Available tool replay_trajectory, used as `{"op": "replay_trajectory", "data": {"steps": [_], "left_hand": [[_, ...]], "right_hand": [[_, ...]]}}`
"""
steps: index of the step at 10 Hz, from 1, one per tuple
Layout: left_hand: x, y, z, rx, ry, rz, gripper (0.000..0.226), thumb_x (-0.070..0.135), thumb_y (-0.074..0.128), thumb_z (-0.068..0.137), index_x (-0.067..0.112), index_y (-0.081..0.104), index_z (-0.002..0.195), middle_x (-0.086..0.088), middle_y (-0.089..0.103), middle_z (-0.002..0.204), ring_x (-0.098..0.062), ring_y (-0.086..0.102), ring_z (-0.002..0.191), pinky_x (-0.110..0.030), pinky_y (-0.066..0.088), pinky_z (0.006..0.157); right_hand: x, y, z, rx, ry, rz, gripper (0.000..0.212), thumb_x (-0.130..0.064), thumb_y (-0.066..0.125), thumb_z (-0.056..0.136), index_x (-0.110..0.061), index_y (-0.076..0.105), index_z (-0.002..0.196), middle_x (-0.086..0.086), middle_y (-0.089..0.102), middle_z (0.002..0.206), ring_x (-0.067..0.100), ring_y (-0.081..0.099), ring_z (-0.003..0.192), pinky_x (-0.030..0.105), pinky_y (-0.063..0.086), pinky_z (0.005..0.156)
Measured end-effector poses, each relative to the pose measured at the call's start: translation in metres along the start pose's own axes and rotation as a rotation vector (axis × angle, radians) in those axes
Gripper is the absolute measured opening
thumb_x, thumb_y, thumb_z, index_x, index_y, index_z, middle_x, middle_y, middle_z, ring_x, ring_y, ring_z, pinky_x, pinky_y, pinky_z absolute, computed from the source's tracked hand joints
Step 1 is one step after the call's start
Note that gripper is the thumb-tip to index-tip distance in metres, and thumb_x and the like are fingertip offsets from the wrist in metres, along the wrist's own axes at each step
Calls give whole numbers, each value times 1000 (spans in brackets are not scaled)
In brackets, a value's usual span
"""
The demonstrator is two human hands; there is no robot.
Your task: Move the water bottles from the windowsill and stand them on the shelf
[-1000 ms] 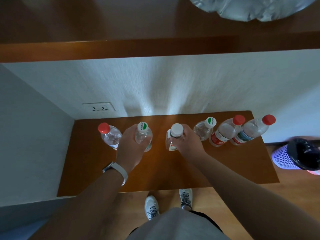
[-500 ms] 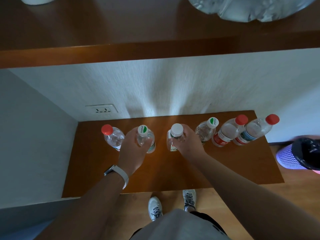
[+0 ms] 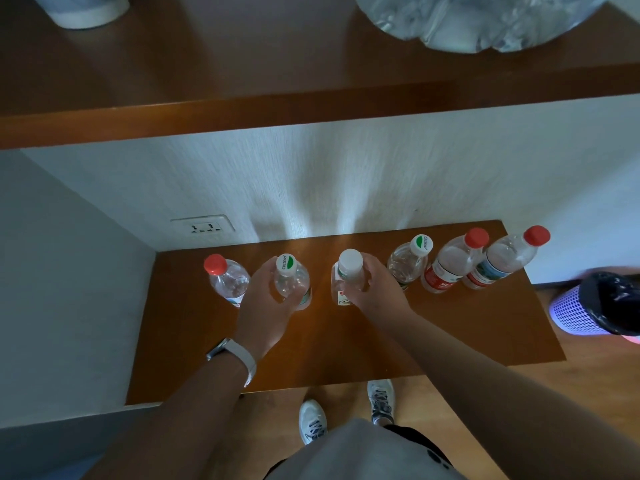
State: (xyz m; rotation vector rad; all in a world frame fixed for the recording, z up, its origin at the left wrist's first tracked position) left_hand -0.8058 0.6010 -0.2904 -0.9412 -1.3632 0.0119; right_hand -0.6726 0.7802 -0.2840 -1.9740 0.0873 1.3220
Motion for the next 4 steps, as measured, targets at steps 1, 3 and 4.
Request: {"op": "replay_trajectory", "data": {"steps": [1, 3, 4], "left_hand": [[4, -3, -4, -9, 29, 13, 67, 42, 75, 87, 28, 44, 144, 7, 59, 136, -15, 57, 124, -31, 53, 99], [34, -27, -20, 85, 122, 144, 70, 34, 71, 91, 23, 36, 151, -1, 50, 148, -21, 50, 134, -40, 53, 101], [59, -39, -27, 90, 248, 232, 63, 31, 66, 94, 18, 39, 150, -5, 49, 149, -25, 48, 137, -41, 49, 105]], "right_hand": [[-5, -4, -3, 21, -9, 11, 57, -28, 74, 85, -23, 47, 135, -14, 54, 120, 3, 49, 109, 17, 39, 85], [-24, -23, -18, 87, -46, -91, 61, -35, 62, 94, -23, 35, 148, -4, 45, 148, 12, 44, 129, 25, 35, 97], [-43, -36, -24, 131, -108, -173, 56, -38, 56, 97, -24, 37, 147, -3, 43, 149, 15, 47, 129, 26, 39, 95]]}}
Point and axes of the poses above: each hand's wrist, its own z-axis towards the middle knuckle, its own y-axis out of the palm, x = y × z, the point moved 9 cm from there along z, towards the middle knuckle
